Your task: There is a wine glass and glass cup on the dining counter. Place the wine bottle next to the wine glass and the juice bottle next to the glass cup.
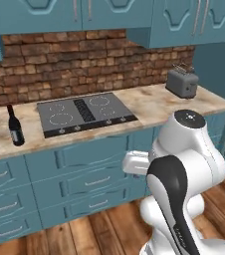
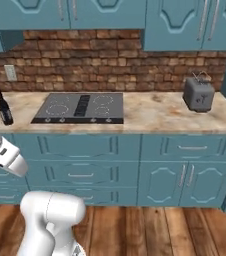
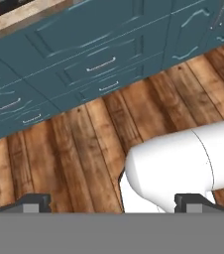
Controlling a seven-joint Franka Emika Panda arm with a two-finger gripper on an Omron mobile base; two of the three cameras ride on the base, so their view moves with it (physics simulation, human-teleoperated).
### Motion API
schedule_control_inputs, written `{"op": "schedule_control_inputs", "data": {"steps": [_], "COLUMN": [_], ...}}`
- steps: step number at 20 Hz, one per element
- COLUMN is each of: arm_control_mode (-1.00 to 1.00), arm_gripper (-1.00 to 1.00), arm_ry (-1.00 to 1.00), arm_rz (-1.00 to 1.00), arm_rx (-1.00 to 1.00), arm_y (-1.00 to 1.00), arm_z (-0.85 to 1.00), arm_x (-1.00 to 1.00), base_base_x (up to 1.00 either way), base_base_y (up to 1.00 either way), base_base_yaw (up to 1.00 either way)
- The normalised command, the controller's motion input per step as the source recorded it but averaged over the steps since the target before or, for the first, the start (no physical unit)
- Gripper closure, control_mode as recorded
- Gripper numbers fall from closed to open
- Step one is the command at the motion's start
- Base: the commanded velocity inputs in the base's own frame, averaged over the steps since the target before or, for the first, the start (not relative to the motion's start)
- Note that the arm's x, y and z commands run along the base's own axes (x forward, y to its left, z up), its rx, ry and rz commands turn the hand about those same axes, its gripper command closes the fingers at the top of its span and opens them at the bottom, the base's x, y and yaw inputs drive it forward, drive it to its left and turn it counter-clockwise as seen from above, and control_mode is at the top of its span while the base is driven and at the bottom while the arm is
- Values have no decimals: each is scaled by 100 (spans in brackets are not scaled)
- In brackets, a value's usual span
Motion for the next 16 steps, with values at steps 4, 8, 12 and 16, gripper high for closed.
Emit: {"op": "schedule_control_inputs", "data": {"steps": [4, 8, 12, 16], "arm_control_mode": [100, 100, 100, 100], "arm_gripper": [-100, -100, -100, -100], "arm_ry": [0, 0, 0, 0], "arm_rz": [0, 0, 0, 0], "arm_rx": [0, 0, 0, 0], "arm_y": [0, 0, 0, 0], "arm_z": [0, 0, 0, 0], "arm_x": [0, 0, 0, 0], "base_base_x": [29, 44, 78, 76], "base_base_y": [60, 57, 49, 61], "base_base_yaw": [28, 21, 3, 0]}}
